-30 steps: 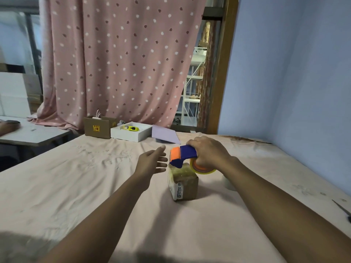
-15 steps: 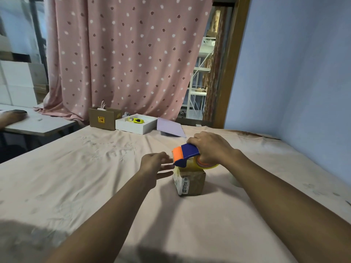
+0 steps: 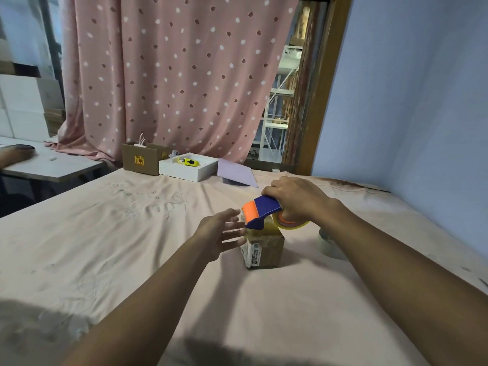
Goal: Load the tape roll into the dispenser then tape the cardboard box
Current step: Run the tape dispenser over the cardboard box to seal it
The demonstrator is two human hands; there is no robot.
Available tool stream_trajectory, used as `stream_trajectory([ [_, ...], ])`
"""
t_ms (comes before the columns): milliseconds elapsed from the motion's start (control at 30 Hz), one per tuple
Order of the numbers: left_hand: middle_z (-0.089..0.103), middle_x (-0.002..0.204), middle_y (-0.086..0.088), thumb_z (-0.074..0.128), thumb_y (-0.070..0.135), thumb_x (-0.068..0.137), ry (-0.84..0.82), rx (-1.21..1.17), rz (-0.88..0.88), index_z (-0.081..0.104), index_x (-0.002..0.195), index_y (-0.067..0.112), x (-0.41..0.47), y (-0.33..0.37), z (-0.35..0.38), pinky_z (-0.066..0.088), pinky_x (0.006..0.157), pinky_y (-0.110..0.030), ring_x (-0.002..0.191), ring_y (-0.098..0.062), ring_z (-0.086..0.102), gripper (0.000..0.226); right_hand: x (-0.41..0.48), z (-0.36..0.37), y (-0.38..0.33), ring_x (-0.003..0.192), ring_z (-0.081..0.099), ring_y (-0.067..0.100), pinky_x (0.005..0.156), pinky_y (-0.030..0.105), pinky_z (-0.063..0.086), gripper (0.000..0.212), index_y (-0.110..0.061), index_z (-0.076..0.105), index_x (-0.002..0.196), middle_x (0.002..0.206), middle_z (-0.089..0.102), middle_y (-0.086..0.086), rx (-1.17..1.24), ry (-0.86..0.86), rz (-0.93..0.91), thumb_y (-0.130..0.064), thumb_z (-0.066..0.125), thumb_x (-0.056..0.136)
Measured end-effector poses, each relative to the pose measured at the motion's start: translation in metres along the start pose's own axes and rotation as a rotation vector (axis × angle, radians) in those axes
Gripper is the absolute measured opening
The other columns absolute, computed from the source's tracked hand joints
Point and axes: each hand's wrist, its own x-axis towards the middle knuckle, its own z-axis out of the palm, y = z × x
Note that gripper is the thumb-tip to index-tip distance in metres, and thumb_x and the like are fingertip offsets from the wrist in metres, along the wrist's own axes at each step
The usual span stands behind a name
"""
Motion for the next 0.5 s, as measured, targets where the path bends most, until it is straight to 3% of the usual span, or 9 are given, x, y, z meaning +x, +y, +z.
stream_trajectory([
  [67,0.072,0.091,-0.018,0.069,0.005,0.099,0.017,-0.039,0.024,0.069,0.094,-0.001,0.002,-0.001,0.0,0.07,0.065,-0.035,0.074,-0.032,0.073,0.009,-0.001,-0.001,0.001,0.11,0.055,0.021,0.084,0.04,0.055,0.063,-0.034,0.051,0.139,0.125,0.064,-0.003,0.001,-0.003,0.004,-0.036,0.072,0.08],
  [167,0.068,0.09,-0.022,0.065,-0.008,0.098,0.058,-0.055,0.053,0.067,0.095,-0.01,0.005,-0.003,-0.002,0.071,0.058,-0.03,0.073,-0.033,0.072,0.004,-0.002,-0.001,0.003,0.108,0.056,0.02,0.083,0.04,0.055,0.061,-0.035,0.051,0.138,0.123,0.065,-0.004,-0.008,-0.003,0.002,-0.036,0.071,0.08],
  [300,0.07,0.087,-0.02,0.063,-0.009,0.101,0.042,-0.018,0.095,0.068,0.091,-0.006,0.007,-0.006,-0.01,0.069,0.055,-0.026,0.076,-0.031,0.07,0.012,-0.001,-0.002,0.004,0.108,0.056,0.021,0.083,0.04,0.054,0.06,-0.035,0.051,0.139,0.123,0.065,-0.003,-0.042,-0.018,-0.014,-0.036,0.069,0.082],
  [500,0.072,0.086,-0.017,0.064,-0.003,0.104,0.045,0.01,0.131,0.07,0.1,-0.004,0.015,-0.016,-0.018,0.067,0.053,-0.023,0.073,-0.029,0.07,0.008,0.001,-0.001,0.002,0.108,0.056,0.022,0.082,0.04,0.054,0.06,-0.034,0.051,0.141,0.123,0.065,-0.002,-0.068,-0.036,-0.033,-0.035,0.067,0.083],
])
